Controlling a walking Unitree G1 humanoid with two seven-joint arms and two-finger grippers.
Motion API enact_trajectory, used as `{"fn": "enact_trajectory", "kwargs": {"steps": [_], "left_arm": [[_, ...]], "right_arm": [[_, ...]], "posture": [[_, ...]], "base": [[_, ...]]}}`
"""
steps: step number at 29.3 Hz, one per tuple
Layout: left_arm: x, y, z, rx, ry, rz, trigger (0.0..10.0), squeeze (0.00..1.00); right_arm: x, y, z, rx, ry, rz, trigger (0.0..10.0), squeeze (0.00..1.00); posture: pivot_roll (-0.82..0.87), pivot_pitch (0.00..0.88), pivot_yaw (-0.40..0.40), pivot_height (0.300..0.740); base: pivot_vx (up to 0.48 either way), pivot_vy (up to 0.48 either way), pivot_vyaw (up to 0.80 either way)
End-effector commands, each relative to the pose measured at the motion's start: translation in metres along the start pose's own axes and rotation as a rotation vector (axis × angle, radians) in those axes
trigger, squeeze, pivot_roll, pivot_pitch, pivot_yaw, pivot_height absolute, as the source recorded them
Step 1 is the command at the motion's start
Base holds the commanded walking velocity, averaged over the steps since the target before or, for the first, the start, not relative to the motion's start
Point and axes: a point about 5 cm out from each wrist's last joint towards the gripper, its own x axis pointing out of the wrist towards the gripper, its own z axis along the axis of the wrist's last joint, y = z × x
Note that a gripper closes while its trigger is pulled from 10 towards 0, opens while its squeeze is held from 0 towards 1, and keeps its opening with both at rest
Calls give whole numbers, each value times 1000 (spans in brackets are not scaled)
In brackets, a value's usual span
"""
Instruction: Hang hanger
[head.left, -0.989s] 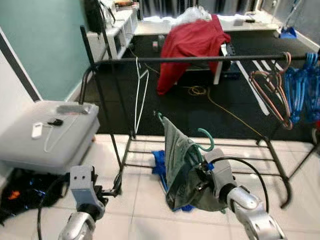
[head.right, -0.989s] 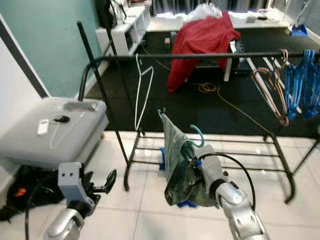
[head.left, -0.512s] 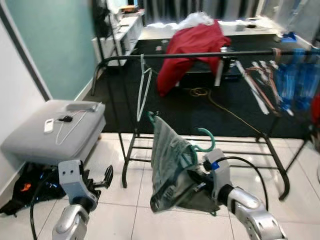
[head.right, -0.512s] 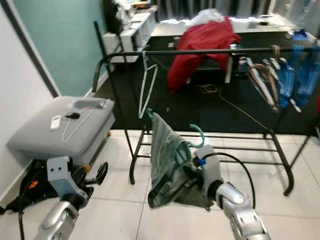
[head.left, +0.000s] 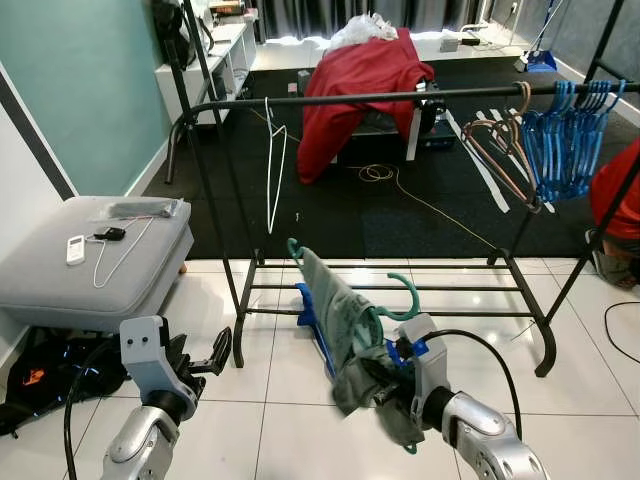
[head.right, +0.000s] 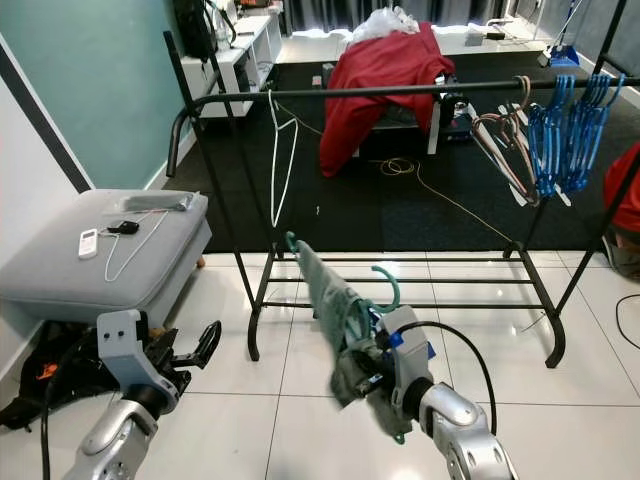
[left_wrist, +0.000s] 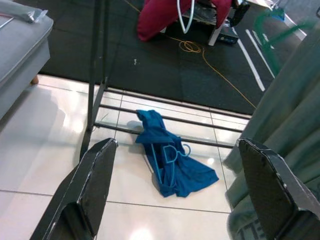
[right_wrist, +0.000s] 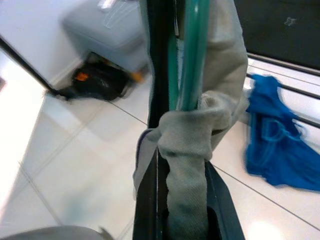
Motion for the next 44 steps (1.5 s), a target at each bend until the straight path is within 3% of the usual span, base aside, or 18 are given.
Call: {"fn": "enact_trajectory", "kwargs": {"steps": [1,6,8,9,11,14,15,19,20,25,26,27,29,31,33,39,40,44], "left_arm": [[4,5,15,-23,-36,-35,10000,0],[10,-2,40,-70,-119,-120,10000,0],[11,-13,79,-85,-229,-264,10000,0],[11,-13,79,-85,-229,-264,10000,0],[8,-26,104,-73,-291,-378,10000,0],[7,-31,110,-74,-307,-408,10000,0],[8,-43,120,-86,-344,-441,10000,0],[10,-60,129,-90,-375,-474,10000,0],[14,-83,128,-63,-362,-497,10000,0],[17,-102,115,5,-315,-513,10000,0],[16,-105,113,29,-306,-518,10000,1000],[16,-105,113,29,-306,-518,10000,1000],[15,-105,114,120,-295,-514,10000,1000],[15,-105,114,120,-295,-514,10000,1000],[15,-100,121,208,-304,-489,10000,1000],[16,-96,129,278,-323,-446,10000,1000],[16,-96,129,303,-320,-448,10000,0],[15,-98,128,363,-313,-458,10000,0]], "right_arm": [[0,8,16,61,-88,88,0,0],[-2,6,34,160,-185,127,0,0],[-8,5,61,267,-327,202,0,0],[-8,5,61,267,-327,202,0,0],[-14,6,83,322,-443,272,0,0],[-15,7,90,336,-479,294,0,0],[-16,11,99,344,-513,330,0,0],[-15,17,104,334,-512,371,0,0],[-11,28,106,306,-470,413,0,0],[-4,38,103,287,-422,444,0,0],[-2,42,100,281,-398,448,0,0],[-2,42,100,281,-398,448,0,0],[2,48,96,271,-364,455,0,0],[2,48,96,271,-364,455,0,0],[6,52,94,263,-342,459,0,0],[9,55,92,249,-314,454,0,0],[11,56,92,240,-304,447,0,0],[19,57,94,217,-292,435,0,0]], "posture": [[-84,0,52,740],[-79,0,46,740],[-77,0,42,740],[-77,0,42,740],[-76,0,42,740],[-75,0,40,740],[-73,0,36,740],[-70,0,33,740],[-68,0,30,740],[-66,0,31,740],[-67,0,30,740],[-67,0,30,740],[-64,0,30,740],[-64,0,30,740],[-60,0,33,740],[-60,0,33,740],[-58,0,30,740],[-54,0,24,740]], "base": [[0,0,0],[0,0,0],[0,0,0],[0,0,0],[0,0,0],[0,0,0],[0,0,0],[0,0,0],[0,0,0],[0,0,0],[0,0,0],[0,0,0],[0,0,0],[0,0,0],[0,0,0],[0,0,0],[0,0,0],[0,0,0]]}}
